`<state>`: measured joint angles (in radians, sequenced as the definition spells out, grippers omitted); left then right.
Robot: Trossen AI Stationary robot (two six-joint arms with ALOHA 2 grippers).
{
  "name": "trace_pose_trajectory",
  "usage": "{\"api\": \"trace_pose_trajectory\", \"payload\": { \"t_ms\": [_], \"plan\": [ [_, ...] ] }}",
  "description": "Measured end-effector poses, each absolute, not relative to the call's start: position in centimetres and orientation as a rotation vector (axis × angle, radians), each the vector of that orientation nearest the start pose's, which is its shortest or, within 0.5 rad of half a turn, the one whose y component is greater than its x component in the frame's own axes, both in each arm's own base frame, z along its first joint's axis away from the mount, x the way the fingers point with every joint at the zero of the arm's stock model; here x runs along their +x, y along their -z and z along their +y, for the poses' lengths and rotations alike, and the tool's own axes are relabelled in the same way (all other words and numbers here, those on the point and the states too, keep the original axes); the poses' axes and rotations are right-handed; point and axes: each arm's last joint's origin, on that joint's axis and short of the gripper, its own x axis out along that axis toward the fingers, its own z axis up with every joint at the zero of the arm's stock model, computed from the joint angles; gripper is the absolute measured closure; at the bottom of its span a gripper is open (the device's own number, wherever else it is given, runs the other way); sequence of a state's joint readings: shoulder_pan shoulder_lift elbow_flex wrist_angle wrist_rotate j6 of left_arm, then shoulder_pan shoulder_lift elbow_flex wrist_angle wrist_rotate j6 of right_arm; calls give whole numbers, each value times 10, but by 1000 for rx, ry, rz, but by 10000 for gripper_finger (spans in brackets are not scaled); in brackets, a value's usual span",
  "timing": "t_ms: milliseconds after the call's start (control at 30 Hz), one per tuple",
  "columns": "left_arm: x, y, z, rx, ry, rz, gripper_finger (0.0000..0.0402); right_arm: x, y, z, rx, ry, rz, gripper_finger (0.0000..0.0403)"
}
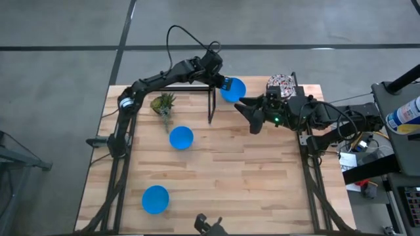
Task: Pick & Place Mini bowls
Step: Put the bottom right blue bowl on the shelf, then stack the top blue bowl on top of the other blue bowl on the shelf
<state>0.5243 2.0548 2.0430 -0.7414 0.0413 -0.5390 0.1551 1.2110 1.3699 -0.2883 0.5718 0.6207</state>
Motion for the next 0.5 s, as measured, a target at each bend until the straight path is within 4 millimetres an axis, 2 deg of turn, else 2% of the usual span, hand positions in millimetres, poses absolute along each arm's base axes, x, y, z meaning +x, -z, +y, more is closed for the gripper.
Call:
{"api": "trace_pose_trajectory", "payload": {
  "t_ms": [500],
  "plan": [
    [396, -330, 228, -696, -654, 610, 333, 250, -437, 23, 546, 439, -7, 193]
  ]
}}
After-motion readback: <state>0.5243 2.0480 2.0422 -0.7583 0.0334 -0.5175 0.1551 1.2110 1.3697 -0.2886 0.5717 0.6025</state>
